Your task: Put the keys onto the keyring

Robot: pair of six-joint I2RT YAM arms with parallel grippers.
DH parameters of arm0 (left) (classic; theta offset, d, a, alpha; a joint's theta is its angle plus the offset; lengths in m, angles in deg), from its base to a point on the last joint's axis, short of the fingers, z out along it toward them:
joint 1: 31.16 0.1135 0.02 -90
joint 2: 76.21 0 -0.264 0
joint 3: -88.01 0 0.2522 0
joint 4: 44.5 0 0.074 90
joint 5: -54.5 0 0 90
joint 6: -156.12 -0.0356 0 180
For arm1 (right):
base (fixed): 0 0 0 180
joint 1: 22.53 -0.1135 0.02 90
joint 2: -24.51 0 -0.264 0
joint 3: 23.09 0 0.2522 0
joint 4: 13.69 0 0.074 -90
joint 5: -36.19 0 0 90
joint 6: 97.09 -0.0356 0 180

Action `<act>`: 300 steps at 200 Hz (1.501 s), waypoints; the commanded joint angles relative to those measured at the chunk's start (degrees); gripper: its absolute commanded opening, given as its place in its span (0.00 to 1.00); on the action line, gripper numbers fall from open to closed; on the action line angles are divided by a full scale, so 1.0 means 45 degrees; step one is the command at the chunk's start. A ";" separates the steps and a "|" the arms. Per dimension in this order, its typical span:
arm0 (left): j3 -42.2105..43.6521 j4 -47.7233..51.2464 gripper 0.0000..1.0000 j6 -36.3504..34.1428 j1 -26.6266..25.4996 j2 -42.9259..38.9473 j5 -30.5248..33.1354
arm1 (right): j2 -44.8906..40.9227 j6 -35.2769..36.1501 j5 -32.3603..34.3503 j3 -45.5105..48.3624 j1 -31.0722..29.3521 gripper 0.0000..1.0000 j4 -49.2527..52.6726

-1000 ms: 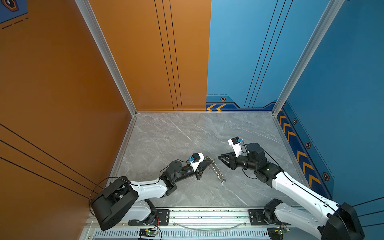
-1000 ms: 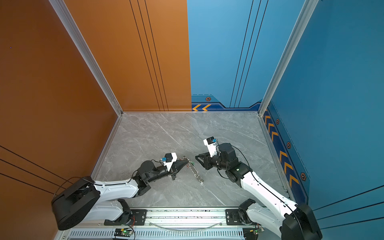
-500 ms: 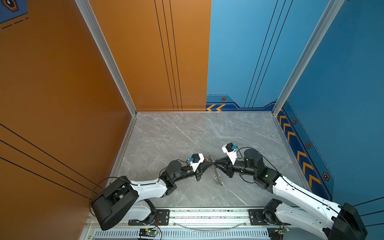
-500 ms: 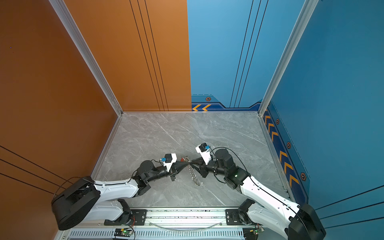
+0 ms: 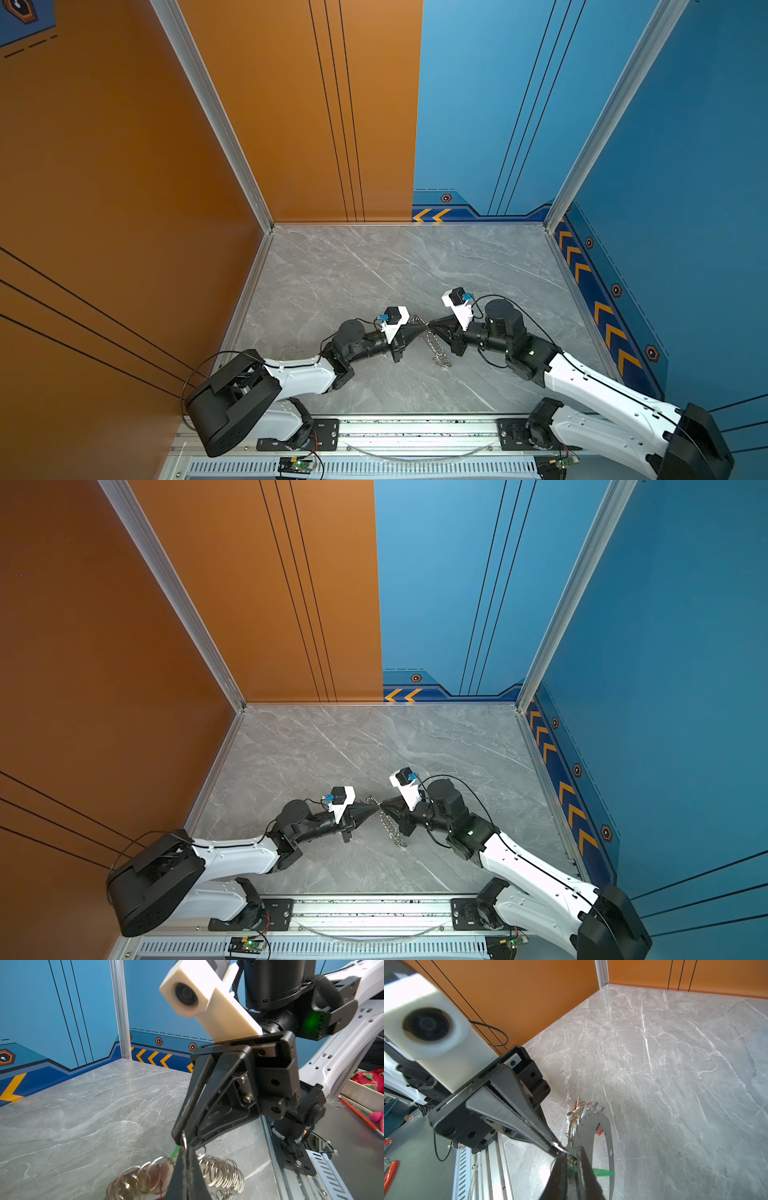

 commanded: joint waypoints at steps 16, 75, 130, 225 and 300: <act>-0.0601 -0.0936 0.00 0.0215 0.0008 0.0005 -0.0676 | 0.0215 0.0192 0.0419 -0.0250 -0.0246 0.18 -0.0103; -0.0611 -0.1004 0.00 0.0255 -0.0053 0.0065 -0.0650 | 0.0386 0.0428 0.1208 -0.0483 -0.0625 0.08 0.0244; -0.0681 -0.0335 0.00 -0.0074 -0.0094 0.0195 0.0132 | 0.0269 0.1399 0.3574 -0.1116 -0.1298 0.00 0.1569; -0.1459 0.3909 0.16 -0.0981 -0.0071 -0.0883 0.1133 | 0.0636 0.2793 0.5757 -0.2109 -0.2124 0.00 0.3445; -0.1904 0.6488 0.20 -0.2216 -0.0036 -0.1365 0.0464 | 0.0679 0.2874 0.5907 -0.2095 -0.2379 0.00 0.3315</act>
